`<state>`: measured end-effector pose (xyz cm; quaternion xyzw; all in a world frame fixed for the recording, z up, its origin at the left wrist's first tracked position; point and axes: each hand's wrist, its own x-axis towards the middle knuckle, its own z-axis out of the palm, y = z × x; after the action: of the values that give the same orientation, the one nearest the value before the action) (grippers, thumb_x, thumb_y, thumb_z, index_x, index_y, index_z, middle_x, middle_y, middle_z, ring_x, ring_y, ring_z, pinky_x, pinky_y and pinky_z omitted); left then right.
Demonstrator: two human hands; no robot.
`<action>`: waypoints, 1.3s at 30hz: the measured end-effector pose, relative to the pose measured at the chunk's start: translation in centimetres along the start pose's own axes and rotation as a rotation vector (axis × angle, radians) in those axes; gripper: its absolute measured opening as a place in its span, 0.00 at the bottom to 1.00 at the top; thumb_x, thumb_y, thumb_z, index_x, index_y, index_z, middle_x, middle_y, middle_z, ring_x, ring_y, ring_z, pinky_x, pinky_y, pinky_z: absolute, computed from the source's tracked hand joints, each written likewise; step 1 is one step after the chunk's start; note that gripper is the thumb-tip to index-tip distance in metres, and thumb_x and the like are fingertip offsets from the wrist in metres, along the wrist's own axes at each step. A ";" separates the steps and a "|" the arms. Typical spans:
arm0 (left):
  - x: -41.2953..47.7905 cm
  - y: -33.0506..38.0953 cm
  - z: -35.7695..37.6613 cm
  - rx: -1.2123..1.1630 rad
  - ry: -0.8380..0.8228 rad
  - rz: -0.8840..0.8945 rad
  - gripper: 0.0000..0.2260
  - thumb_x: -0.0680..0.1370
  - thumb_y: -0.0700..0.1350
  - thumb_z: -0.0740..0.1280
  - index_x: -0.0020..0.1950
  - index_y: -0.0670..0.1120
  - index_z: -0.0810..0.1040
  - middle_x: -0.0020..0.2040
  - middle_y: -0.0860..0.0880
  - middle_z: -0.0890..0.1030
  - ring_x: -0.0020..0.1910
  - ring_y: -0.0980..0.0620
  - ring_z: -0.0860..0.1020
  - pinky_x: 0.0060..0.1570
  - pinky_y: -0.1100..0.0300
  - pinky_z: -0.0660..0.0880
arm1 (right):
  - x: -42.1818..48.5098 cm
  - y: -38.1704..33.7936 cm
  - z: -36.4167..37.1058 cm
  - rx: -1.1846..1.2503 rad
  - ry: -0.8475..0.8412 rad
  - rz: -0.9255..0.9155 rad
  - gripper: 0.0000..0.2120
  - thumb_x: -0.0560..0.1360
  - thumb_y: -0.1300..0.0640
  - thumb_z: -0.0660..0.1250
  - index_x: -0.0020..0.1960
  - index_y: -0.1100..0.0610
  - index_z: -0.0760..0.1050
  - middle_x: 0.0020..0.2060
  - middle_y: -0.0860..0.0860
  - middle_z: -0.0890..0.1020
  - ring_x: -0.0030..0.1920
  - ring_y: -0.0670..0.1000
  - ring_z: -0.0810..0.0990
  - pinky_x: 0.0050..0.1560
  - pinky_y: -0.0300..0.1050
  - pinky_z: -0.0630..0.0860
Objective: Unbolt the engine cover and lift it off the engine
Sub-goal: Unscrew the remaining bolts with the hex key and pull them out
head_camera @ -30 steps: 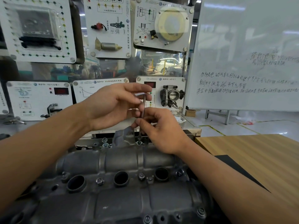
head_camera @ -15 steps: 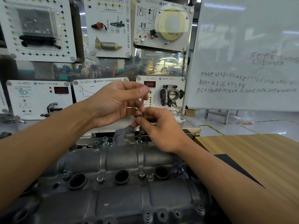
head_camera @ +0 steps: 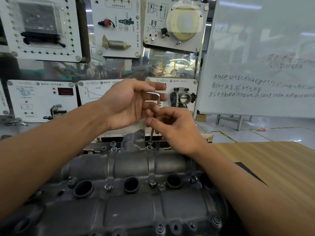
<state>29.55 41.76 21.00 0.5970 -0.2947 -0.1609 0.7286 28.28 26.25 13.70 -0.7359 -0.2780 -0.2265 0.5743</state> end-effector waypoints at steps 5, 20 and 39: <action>-0.5 0.1 -1.1 -0.046 -0.201 0.008 0.12 0.75 0.40 0.66 0.57 0.42 0.78 0.45 0.46 0.82 0.38 0.52 0.83 0.37 0.63 0.80 | -0.1 -0.1 -0.2 0.040 0.033 0.005 0.03 0.74 0.65 0.73 0.43 0.65 0.82 0.35 0.69 0.80 0.33 0.51 0.74 0.36 0.44 0.73; 0.3 -0.3 1.4 0.269 0.324 0.076 0.06 0.79 0.44 0.68 0.50 0.40 0.77 0.27 0.50 0.74 0.15 0.58 0.61 0.17 0.68 0.56 | -0.4 -0.3 0.0 0.042 -0.032 -0.036 0.04 0.75 0.65 0.72 0.47 0.66 0.83 0.40 0.71 0.82 0.36 0.55 0.76 0.40 0.54 0.74; -0.7 -0.1 1.0 0.404 0.170 0.166 0.14 0.61 0.52 0.78 0.41 0.48 0.82 0.31 0.48 0.74 0.19 0.56 0.69 0.20 0.66 0.65 | -0.4 0.0 -0.1 -0.014 -0.048 -0.029 0.06 0.78 0.63 0.69 0.49 0.66 0.83 0.40 0.70 0.82 0.33 0.56 0.73 0.33 0.55 0.73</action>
<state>28.39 41.37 20.88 0.7159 -0.3068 0.0128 0.6271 27.93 26.13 13.46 -0.7409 -0.3007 -0.2193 0.5591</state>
